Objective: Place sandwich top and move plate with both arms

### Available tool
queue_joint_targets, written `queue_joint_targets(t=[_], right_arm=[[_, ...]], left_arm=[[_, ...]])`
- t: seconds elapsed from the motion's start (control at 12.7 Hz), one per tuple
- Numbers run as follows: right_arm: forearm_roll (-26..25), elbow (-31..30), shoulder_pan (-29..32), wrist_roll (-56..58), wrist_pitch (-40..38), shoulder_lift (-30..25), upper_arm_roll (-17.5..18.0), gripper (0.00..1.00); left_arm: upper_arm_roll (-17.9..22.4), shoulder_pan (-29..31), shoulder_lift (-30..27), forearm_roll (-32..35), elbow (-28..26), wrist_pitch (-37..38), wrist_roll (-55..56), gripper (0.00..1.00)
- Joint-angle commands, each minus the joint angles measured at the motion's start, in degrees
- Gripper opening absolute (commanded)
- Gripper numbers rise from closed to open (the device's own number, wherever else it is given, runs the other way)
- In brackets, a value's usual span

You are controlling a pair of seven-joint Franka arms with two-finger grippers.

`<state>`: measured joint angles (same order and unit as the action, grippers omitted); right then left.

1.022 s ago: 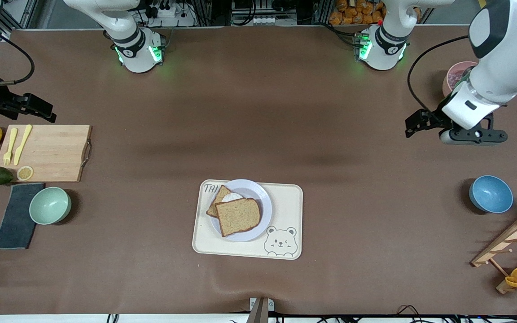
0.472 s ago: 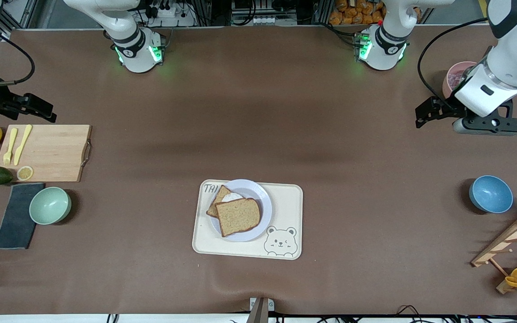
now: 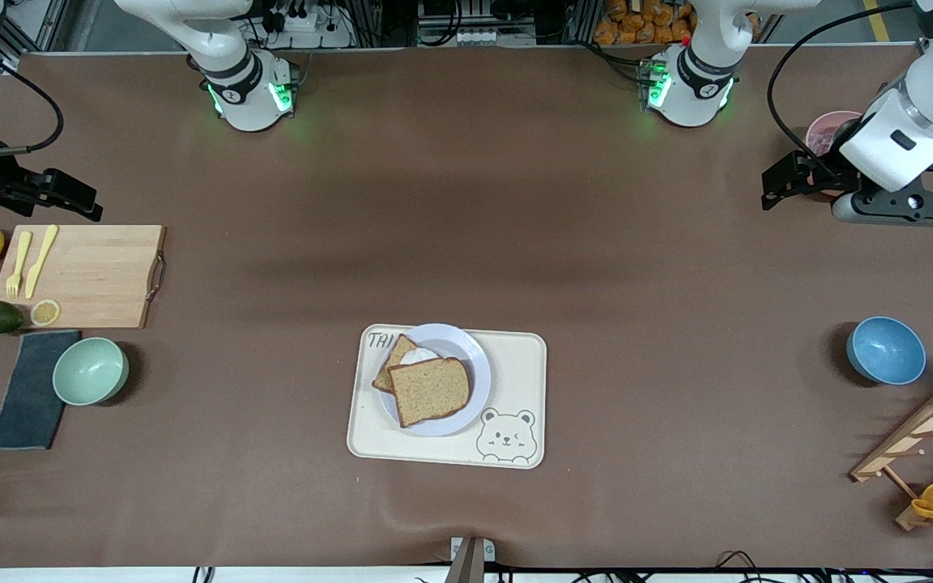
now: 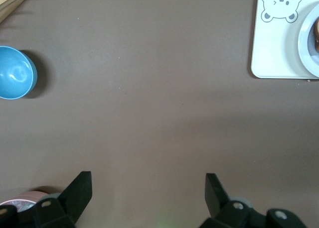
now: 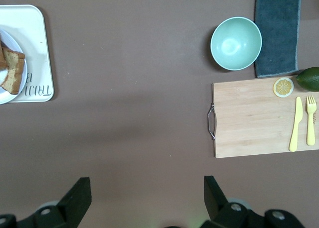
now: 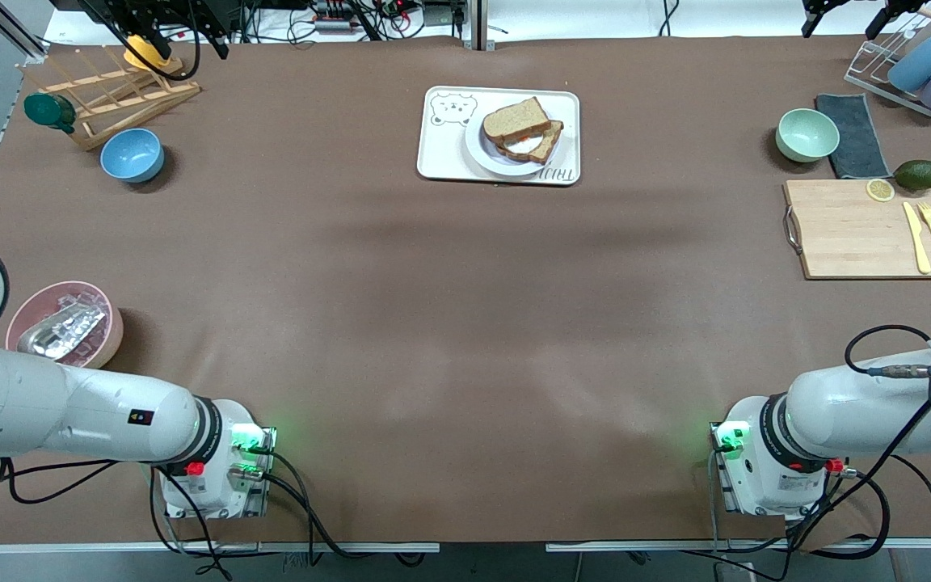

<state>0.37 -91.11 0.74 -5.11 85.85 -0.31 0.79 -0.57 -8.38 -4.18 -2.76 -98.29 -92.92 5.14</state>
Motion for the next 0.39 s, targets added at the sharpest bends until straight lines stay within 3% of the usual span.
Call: queue_joint_targets(t=[0.0,0.31], right_arm=[[-0.2,-0.3,0.7,0.0,-0.2,-0.4,0.6,1.00],[-0.2,-0.3,0.7,0.0,-0.2,-0.4,0.6,1.00]], left_arm=[[0.0,-0.1,0.8,1.5,1.7,1.4,-0.1,1.00],[-0.1,-0.1,0.8,1.5,1.6,1.4,0.3,1.00]])
